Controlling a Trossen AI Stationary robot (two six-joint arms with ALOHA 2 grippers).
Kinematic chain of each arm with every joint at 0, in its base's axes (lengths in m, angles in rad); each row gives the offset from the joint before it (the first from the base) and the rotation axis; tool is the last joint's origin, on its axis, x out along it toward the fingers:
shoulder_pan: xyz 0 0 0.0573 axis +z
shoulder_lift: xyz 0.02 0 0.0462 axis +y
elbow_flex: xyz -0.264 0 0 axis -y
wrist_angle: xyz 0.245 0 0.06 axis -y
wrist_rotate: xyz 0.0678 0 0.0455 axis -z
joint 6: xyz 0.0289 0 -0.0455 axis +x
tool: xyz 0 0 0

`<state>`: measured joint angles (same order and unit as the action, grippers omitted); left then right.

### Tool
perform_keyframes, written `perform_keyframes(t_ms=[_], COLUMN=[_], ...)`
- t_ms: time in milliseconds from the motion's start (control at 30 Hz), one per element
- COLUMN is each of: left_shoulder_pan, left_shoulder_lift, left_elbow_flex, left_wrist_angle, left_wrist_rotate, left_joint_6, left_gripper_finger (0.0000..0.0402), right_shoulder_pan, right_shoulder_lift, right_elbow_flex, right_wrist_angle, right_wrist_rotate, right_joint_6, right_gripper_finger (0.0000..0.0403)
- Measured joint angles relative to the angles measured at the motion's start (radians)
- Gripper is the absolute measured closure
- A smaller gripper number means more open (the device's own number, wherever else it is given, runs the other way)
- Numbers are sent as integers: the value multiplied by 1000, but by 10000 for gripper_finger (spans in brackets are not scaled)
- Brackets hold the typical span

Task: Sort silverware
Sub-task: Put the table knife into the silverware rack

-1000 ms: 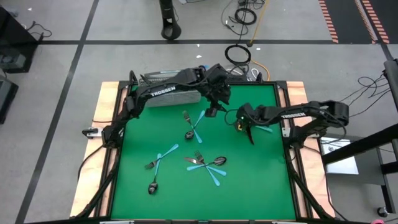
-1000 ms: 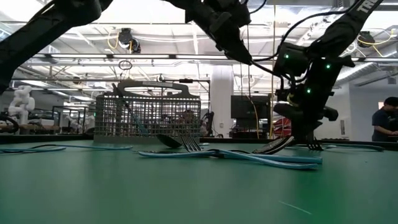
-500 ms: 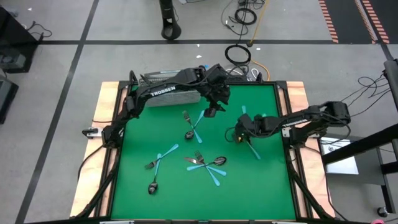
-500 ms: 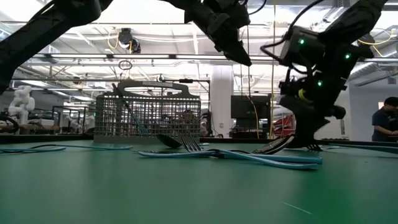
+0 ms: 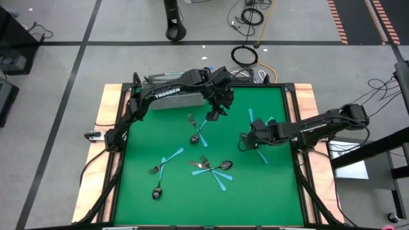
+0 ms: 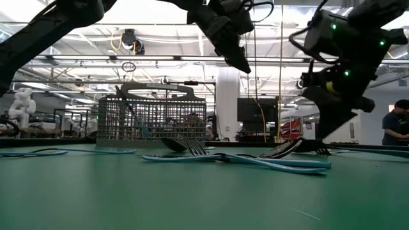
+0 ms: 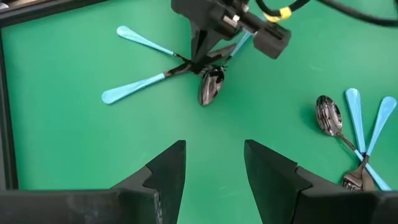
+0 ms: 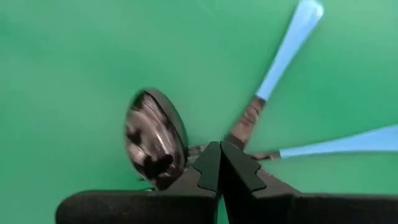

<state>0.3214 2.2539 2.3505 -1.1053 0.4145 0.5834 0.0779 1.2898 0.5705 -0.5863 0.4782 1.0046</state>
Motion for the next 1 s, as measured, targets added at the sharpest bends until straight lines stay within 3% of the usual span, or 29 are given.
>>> perform_keyframes(t_ms=[133,233,300,500,633,800,1000], left_shoulder_pan=[0,-1,-1,-10,-66,-168,-184], left_shoulder_lift=[3,19,35,121,209,272,306], left_elbow_flex=[0,0,0,0,-1,1,7], left_wrist_angle=[-1,-9,-2,94,218,413,570], left_wrist_rotate=[-14,-59,-67,-129,-141,-310,-292], left_joint_6=[6,58,104,225,361,525,542], left_gripper_finger=[235,235,235,235,235,235,235], right_shoulder_pan=[67,185,285,614,781,885,913], right_shoulder_lift=[22,4,-18,-16,11,24,25], right_elbow_flex=[0,5,10,11,11,11,11], right_wrist_angle=[38,30,24,-71,-34,-7,-8], right_wrist_rotate=[36,95,129,103,101,154,153], right_joint_6=[24,94,170,549,689,785,791], right_gripper_finger=[403,403,403,403,403,403,403])
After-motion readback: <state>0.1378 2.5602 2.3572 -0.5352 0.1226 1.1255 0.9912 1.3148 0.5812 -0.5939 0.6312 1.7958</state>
